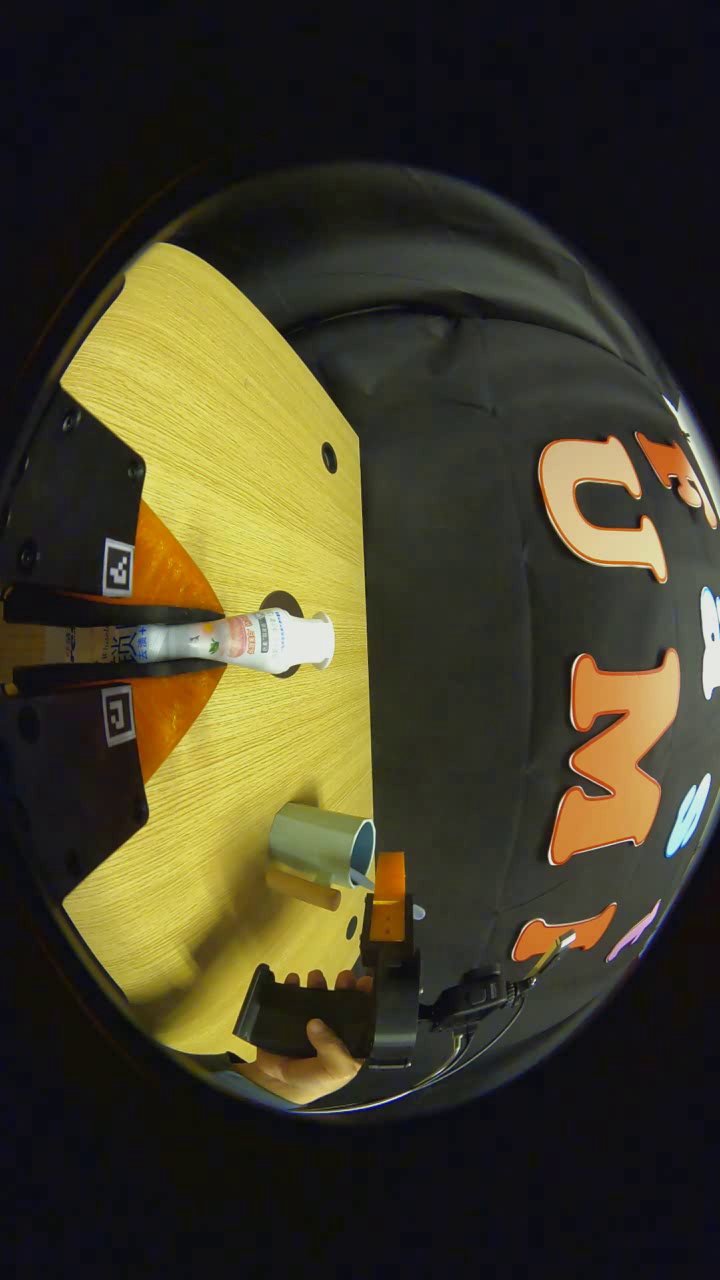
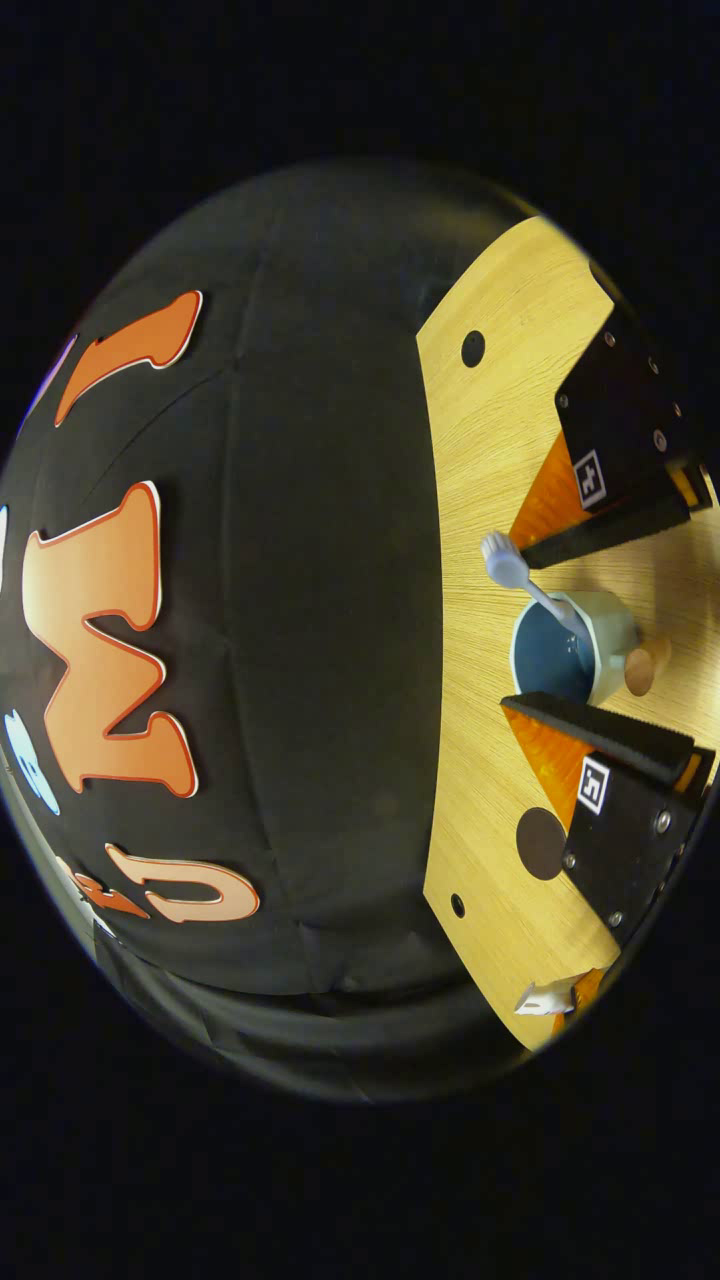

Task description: Put the toothbrush and toothpaste on the desktop into the cup, then pick up the cup and place it on the coaster on the desktop.

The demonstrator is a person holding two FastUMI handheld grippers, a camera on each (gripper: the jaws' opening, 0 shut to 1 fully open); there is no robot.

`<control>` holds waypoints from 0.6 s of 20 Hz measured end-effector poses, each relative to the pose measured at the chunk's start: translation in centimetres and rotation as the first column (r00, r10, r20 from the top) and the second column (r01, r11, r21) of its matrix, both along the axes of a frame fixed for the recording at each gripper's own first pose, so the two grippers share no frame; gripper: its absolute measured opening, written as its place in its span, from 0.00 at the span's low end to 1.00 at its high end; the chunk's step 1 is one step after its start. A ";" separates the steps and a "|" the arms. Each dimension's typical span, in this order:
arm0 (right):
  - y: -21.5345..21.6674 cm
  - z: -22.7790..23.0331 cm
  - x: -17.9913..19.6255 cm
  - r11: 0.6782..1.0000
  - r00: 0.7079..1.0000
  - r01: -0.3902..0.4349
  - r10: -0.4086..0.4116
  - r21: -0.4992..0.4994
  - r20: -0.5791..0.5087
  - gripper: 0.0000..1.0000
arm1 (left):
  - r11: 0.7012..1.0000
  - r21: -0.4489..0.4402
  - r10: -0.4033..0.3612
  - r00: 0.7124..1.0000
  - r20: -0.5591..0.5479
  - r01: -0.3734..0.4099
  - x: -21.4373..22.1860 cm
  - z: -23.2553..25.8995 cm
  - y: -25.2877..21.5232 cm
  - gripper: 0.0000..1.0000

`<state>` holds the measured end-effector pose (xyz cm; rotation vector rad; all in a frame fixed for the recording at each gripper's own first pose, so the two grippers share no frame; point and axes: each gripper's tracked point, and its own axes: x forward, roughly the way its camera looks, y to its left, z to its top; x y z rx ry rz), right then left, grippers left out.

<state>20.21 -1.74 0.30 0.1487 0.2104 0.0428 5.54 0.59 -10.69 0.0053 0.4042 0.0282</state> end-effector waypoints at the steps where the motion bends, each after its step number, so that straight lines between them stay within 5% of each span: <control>1: 0.2 0.3 -0.4 1.000 1.000 -0.013 0.013 0.010 0.002 0.80 | 1.000 0.002 -0.001 1.000 0.002 0.001 0.1 0.0 0.0 0.18; 5: -0.5 1.6 -2.2 0.999 0.999 -0.019 0.019 -0.028 0.027 0.96 | 1.000 0.003 -0.003 1.000 0.028 0.003 0.5 1.3 0.1 0.18; 12: -2.9 2.8 -7.5 1.000 0.998 -0.011 0.013 -0.029 0.063 0.97 | 0.997 -0.030 -0.073 0.992 0.102 0.077 3.0 3.5 -3.4 0.18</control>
